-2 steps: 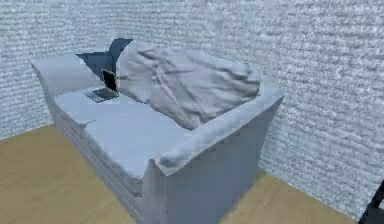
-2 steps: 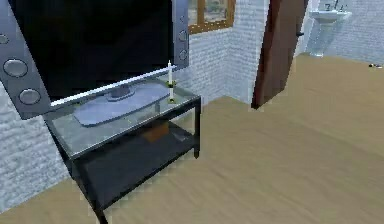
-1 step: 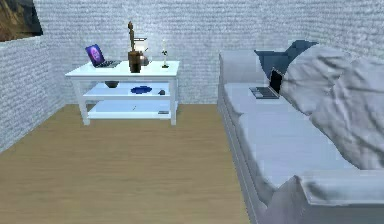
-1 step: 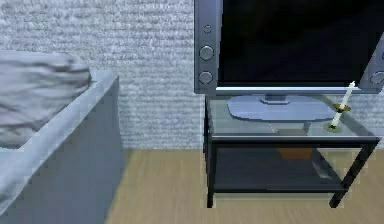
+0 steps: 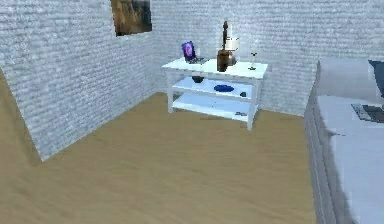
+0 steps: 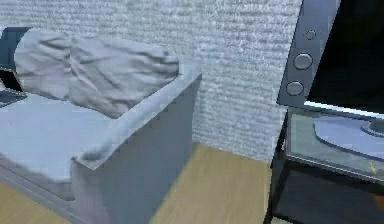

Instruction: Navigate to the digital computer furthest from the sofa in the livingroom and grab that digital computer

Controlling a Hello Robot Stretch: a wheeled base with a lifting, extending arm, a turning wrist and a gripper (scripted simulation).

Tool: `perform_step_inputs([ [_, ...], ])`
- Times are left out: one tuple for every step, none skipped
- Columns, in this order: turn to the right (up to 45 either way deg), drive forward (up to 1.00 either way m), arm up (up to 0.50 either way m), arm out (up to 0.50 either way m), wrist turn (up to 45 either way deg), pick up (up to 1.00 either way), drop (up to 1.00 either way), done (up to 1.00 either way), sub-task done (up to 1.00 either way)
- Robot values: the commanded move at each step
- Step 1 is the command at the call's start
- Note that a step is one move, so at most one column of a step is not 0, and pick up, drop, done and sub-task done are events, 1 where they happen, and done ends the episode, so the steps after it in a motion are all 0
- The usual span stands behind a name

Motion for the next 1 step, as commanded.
perform_step_inputs([
  [0.0,0.30,0.00,0.00,0.0,0.00,0.00,0.00,0.00],
])
